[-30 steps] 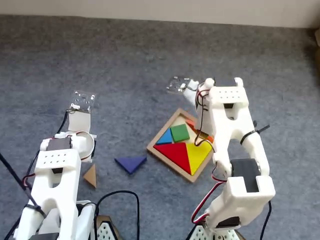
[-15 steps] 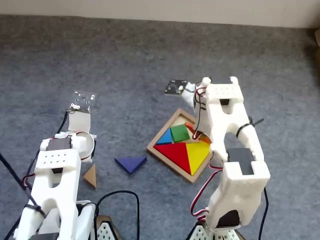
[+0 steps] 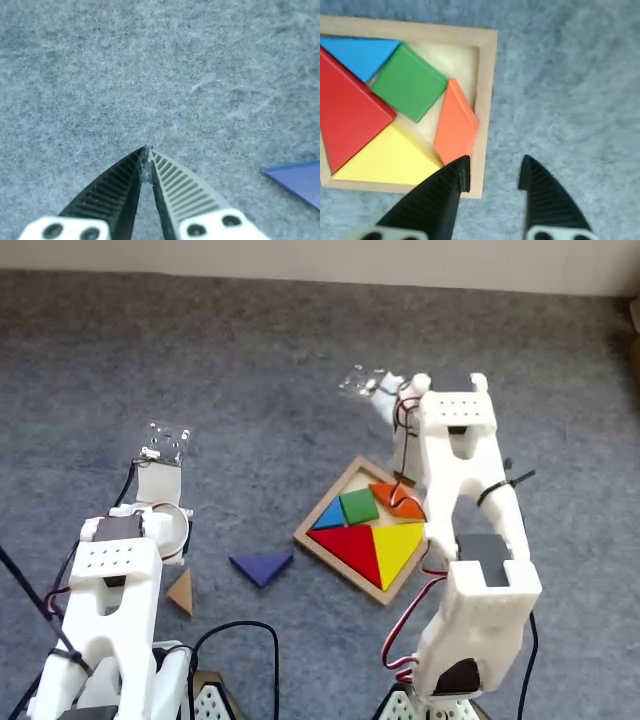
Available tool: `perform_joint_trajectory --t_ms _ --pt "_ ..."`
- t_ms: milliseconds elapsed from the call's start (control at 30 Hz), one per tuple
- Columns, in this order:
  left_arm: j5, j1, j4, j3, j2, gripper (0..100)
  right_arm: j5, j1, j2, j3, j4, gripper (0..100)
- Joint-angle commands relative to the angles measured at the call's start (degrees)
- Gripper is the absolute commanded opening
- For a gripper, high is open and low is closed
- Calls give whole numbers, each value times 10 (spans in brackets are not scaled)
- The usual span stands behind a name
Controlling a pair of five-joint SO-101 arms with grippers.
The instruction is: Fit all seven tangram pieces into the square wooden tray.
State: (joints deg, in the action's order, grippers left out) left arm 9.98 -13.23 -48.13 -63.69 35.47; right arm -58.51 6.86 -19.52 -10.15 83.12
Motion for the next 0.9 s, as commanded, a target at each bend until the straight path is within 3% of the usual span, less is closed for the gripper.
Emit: perform_joint_trajectory --t_ms 0,133,300,467,867 --pt "5 -5 8 3 11 7 6 -8 15 -29 22 12" --pt "5 -5 11 4 11 6 14 -7 10 -24 5 7" --pt "5 -7 17 3 11 6 87 -3 12 51 -124 6" --pt "5 -7 16 3 11 6 107 8 13 161 -228 6" --pt "5 -6 16 3 11 6 108 8 110 236 -232 6"
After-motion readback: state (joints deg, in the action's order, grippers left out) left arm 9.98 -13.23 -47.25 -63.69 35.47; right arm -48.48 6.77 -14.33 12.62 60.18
